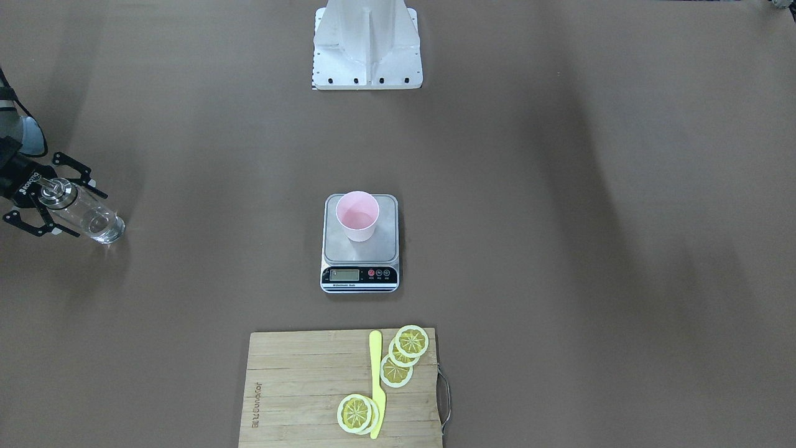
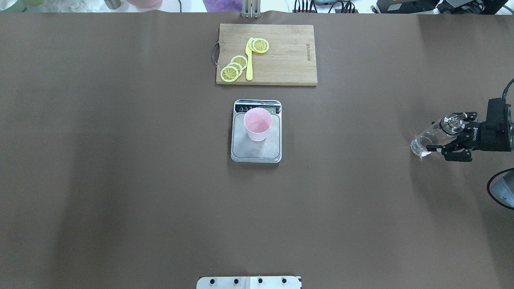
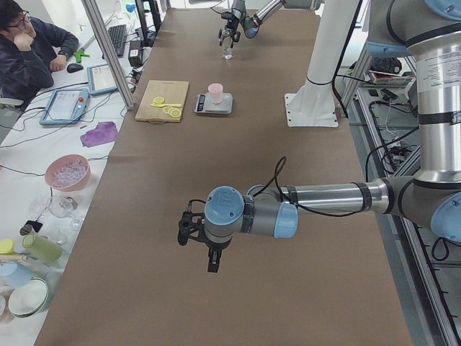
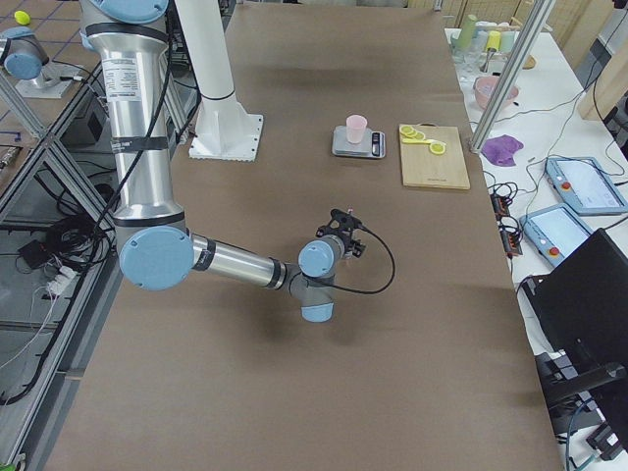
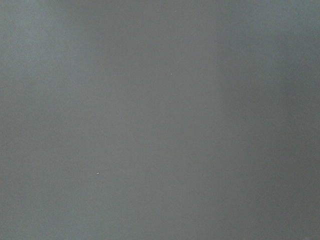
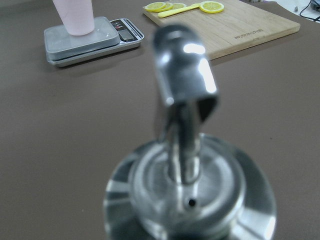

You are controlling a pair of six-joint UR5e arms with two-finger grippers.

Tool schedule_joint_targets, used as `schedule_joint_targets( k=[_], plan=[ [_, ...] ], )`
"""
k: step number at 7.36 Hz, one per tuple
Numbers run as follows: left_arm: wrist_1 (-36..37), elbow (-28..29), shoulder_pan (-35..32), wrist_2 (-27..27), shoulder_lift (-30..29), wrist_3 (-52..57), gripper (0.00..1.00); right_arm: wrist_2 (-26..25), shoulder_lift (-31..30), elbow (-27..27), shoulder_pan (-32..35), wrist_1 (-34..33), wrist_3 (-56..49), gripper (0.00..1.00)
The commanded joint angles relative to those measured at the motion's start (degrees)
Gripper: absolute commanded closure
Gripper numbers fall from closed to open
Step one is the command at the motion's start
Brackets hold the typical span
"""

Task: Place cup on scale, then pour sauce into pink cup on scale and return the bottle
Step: 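Close the right gripper on the sauce bottle's lid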

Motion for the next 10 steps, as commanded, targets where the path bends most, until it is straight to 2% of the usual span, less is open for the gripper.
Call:
schedule_joint_targets(
  k=[1,2,5,7,10],
  plan=[
    [0.0,0.0,0.0,0.0,-0.02,0.0,0.02,0.2,-0.09,0.21,-0.01,-0.08,0.06,0.96],
    [0.0,0.0,0.0,0.0,-0.1,0.0,0.02,0.38,-0.09,0.38,-0.01,-0.17,0.5,1.0],
    [0.0,0.0,0.0,0.0,-0.1,0.0,0.02,1.08,0.09,2.13,1.13,-2.62,4.7,1.0],
    [0.0,0.0,0.0,0.0,-0.1,0.0,0.02,3.36,-0.09,7.39,3.85,-10.5,5.69,1.0],
    [0.0,0.0,0.0,0.0,-0.1,0.0,0.02,2.32,-0.35,11.62,4.39,-18.25,5.95,1.0]
  ],
)
